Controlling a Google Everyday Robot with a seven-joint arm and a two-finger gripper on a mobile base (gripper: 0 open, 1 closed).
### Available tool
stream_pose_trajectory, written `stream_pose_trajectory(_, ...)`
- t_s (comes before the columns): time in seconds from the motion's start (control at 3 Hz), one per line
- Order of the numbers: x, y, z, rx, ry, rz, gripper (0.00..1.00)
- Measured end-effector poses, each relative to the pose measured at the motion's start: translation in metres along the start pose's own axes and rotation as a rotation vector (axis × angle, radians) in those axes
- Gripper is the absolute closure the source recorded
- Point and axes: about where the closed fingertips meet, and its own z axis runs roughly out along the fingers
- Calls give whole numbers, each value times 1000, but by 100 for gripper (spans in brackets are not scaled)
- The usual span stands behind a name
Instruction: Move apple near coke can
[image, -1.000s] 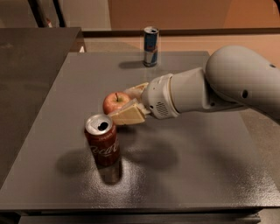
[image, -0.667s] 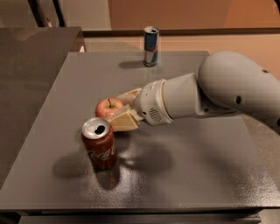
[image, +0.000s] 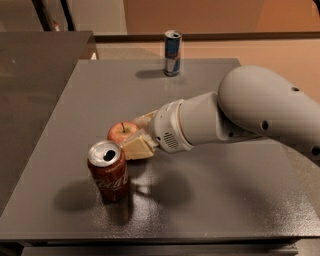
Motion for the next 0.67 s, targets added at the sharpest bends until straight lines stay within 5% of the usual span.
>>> stream_pose_trajectory(0.67,11,1,3,28,38,34,13)
